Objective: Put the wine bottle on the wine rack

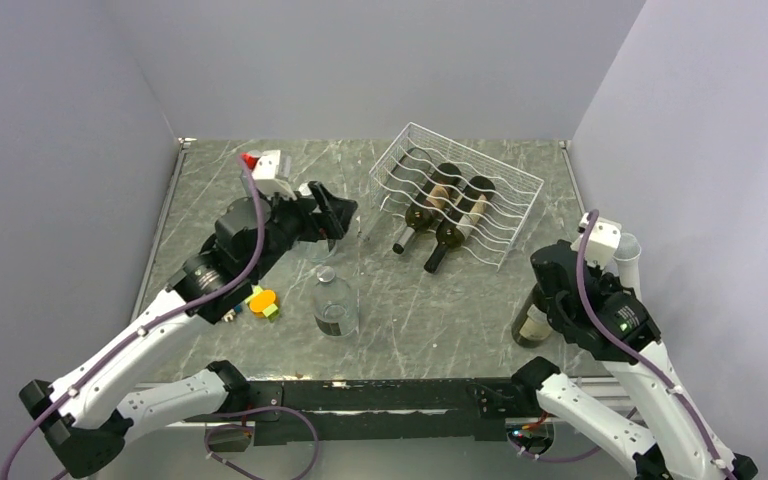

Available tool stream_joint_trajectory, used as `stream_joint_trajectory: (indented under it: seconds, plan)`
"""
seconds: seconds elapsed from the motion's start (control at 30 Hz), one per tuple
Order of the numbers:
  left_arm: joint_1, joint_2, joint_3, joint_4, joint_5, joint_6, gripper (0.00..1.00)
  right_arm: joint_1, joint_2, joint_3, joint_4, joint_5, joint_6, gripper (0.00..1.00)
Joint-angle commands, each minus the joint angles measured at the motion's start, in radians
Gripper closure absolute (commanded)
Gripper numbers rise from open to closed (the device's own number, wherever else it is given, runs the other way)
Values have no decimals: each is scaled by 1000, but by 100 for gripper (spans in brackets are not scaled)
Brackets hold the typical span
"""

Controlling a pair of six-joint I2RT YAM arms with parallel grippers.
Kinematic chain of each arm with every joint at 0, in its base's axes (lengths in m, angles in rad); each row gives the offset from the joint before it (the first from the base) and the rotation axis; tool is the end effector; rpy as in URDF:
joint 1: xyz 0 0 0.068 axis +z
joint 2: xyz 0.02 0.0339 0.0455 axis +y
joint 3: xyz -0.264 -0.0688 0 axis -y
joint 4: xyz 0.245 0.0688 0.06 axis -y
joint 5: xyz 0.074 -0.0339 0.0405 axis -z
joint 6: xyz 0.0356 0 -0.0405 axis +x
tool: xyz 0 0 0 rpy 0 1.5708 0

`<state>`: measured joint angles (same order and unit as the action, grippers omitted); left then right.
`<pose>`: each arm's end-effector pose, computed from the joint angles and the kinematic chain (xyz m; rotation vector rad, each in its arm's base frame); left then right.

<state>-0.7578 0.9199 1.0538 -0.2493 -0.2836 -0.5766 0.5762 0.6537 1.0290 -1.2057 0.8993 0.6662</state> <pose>0.1538 -0.1318 0.4032 -0.0624 1.7388 -0.7578 0.0833 0.0209 0.3487 0.4711 2.0106 -0.3381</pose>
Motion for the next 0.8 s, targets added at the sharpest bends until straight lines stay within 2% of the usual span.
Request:
stream_joint_trajectory:
  seconds: [0.0,0.17,0.3,0.6,0.77]
  plan:
    - [-1,46,63,38,165,56,1,1,16,144,145,-72,-163,100]
    - [-1,56,48,164,309,97,1,1,8,228,223,-228,-282,100]
    - [-24,103,117,172,541,119,1,1,-6,264,265,-405,-313,100]
    - [-188,222,104,241,633,254,1,0,68,367,304,-786,-290,100]
    - [-250,284,44,299,679,281,1,1,131,454,199,-891,-269,100]
